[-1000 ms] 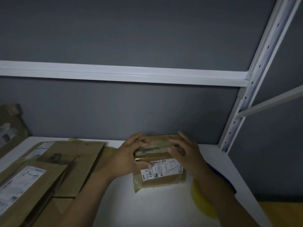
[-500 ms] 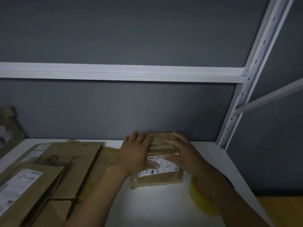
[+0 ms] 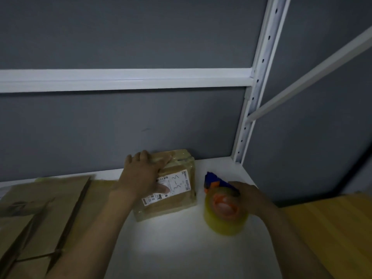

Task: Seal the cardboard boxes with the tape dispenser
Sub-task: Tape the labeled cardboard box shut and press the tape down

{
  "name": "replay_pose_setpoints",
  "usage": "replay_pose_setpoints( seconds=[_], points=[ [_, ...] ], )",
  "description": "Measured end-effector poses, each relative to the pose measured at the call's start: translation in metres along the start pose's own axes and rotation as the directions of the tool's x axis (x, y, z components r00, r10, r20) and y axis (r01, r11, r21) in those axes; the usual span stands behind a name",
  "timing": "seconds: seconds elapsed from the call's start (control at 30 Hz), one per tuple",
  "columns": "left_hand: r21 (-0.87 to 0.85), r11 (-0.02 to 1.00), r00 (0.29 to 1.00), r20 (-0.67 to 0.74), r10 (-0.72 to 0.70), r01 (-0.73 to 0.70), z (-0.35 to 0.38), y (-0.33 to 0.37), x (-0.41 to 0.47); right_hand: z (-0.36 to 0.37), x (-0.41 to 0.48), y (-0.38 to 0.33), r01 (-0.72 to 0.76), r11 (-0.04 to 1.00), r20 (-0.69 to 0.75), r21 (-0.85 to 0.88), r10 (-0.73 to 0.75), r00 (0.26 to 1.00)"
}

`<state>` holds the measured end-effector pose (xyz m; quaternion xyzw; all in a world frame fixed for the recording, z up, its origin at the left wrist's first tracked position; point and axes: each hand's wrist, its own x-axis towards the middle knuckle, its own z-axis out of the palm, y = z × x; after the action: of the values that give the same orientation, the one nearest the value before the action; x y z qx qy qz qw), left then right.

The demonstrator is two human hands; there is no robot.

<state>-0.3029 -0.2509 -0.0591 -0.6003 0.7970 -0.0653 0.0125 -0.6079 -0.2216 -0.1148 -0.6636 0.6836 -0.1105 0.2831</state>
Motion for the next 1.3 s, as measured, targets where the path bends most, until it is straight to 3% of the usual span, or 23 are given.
replay_pose_setpoints(
  seconds=[0.13, 0.3, 0.43, 0.6, 0.77, 0.87, 1.03, 1.2, 1.3],
  points=[
    [0.01, 1.0, 1.0, -0.028, 0.014, -0.013, 0.004, -0.006, 0.006, 0.012, -0.003, 0.011, -0.005, 0.995, -0.166, -0.095, -0.011, 0.986],
    [0.051, 0.998, 0.999, -0.029, 0.022, -0.02, 0.004, -0.006, 0.008, 0.012, -0.015, 0.005, 0.076, 0.996, -0.332, -0.054, -0.09, 0.939],
    [-0.001, 0.997, 0.997, -0.008, 0.073, -0.073, -0.001, -0.007, 0.001, -0.004, -0.03, -0.02, 0.201, 0.972, -0.554, 0.119, -0.102, 0.826],
    [0.013, 0.993, 0.993, 0.008, 0.121, -0.121, -0.006, -0.007, -0.015, -0.027, -0.036, -0.051, 0.319, 0.942, -0.765, 0.107, -0.126, 0.631],
    [-0.034, 0.992, 0.992, -0.022, 0.122, -0.123, 0.001, -0.01, -0.025, -0.04, -0.022, -0.08, 0.48, 0.877, -0.791, -0.007, -0.299, 0.534],
    [-0.013, 0.993, 0.989, -0.092, 0.114, -0.116, 0.008, -0.013, -0.027, -0.049, -0.016, -0.09, 0.489, 0.865, -0.774, -0.114, -0.386, 0.501],
    [0.031, 0.994, 0.992, -0.063, 0.107, -0.106, 0.006, -0.009, -0.026, -0.059, -0.009, -0.098, 0.496, 0.784, -0.726, -0.373, -0.579, 0.37],
    [0.062, 0.987, 0.982, -0.105, 0.156, -0.15, -0.001, -0.005, -0.03, -0.063, -0.005, -0.108, 0.576, 0.773, -0.758, -0.265, -0.536, 0.372],
    [-0.111, 0.988, 0.992, 0.052, 0.115, -0.108, -0.004, -0.007, -0.032, -0.055, 0.002, -0.114, 0.597, 0.739, -0.686, -0.312, -0.61, 0.397]
  ],
)
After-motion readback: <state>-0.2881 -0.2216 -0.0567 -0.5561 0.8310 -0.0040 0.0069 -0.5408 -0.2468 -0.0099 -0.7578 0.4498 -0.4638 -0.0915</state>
